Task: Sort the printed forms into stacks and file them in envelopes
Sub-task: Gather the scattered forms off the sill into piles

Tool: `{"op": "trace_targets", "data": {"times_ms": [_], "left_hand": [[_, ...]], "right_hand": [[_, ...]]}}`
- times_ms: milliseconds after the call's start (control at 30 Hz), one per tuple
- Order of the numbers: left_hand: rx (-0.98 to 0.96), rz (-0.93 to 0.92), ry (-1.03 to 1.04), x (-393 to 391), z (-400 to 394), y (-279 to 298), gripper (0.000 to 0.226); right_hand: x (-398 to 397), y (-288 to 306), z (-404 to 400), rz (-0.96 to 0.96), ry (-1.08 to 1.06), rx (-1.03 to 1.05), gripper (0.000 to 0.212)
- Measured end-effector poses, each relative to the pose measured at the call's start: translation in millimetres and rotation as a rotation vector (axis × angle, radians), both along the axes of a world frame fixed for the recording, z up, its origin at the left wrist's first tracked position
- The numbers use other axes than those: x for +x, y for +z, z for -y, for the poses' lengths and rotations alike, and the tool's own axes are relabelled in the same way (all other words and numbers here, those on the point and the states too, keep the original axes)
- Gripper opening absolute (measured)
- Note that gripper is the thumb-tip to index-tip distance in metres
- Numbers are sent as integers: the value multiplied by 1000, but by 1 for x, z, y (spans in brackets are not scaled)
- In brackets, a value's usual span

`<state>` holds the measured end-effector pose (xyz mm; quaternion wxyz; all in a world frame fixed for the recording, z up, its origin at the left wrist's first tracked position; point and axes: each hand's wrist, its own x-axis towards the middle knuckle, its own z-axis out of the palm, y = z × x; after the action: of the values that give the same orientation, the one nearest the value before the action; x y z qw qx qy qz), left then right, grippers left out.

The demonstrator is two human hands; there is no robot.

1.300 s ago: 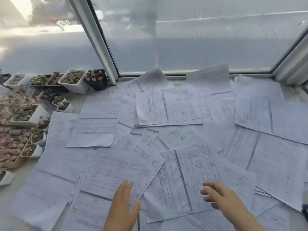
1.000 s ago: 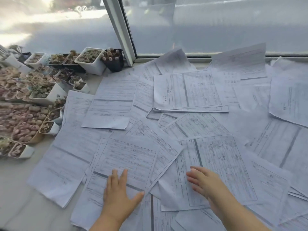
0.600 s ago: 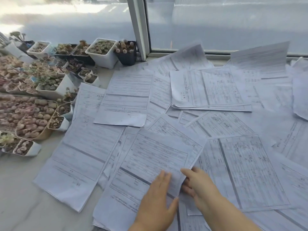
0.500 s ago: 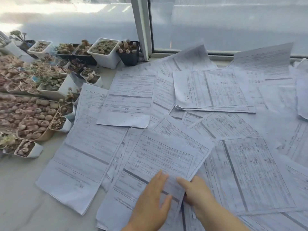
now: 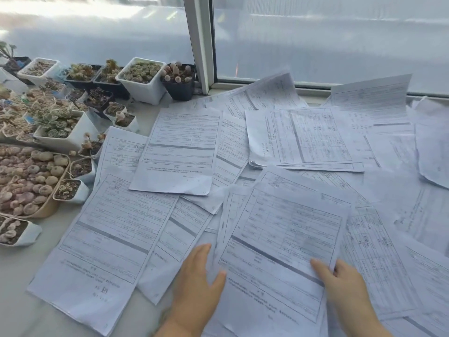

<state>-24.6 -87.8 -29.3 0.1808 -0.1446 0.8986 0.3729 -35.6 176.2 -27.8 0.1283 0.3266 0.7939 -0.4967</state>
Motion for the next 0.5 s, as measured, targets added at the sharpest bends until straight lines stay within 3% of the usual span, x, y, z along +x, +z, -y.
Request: {"op": "trace_targets", "data": {"times_ms": [167, 300, 400, 500], "left_hand": [[102, 32, 146, -19, -14, 1, 51], [207, 162, 155, -29, -28, -4, 18], [228, 139, 102, -27, -37, -3, 23], [230, 114, -17, -24, -51, -2, 23]], "right_hand": [[-11, 0, -24, 71, -123, -213, 13], [-8, -6, -44, 44, -272, -261, 12], [-7, -10, -60, 60, -397, -449, 18], [-15, -1, -61, 183, -318, -609, 18]]}}
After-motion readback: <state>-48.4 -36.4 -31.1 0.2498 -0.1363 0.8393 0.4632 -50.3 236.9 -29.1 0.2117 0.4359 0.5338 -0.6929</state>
